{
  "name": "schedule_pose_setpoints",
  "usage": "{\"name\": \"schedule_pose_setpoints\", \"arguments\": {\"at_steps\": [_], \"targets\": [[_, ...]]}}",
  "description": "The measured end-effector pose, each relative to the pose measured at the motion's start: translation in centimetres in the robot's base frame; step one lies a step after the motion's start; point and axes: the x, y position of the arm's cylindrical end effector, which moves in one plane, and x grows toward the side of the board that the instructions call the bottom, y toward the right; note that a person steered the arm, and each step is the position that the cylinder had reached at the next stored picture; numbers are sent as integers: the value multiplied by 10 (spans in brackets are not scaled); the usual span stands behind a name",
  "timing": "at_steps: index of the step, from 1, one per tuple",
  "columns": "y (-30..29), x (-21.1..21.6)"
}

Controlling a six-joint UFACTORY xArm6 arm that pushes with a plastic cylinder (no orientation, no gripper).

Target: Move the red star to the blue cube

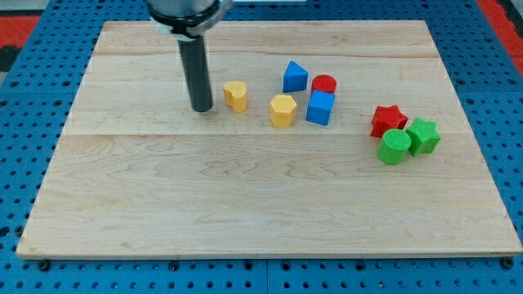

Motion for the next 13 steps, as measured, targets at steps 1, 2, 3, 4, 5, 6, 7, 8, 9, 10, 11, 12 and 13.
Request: {"name": "schedule_pose_setpoints", "arguments": {"at_steps": [1,2,3,4,5,6,7,8,9,10,11,12,13], "targets": [[-13,46],[17,131],[99,194],[212,203],[326,202],[443,187],[448,180],[448,167],[448,159],[449,155],[449,151],[449,122],[448,63]]}}
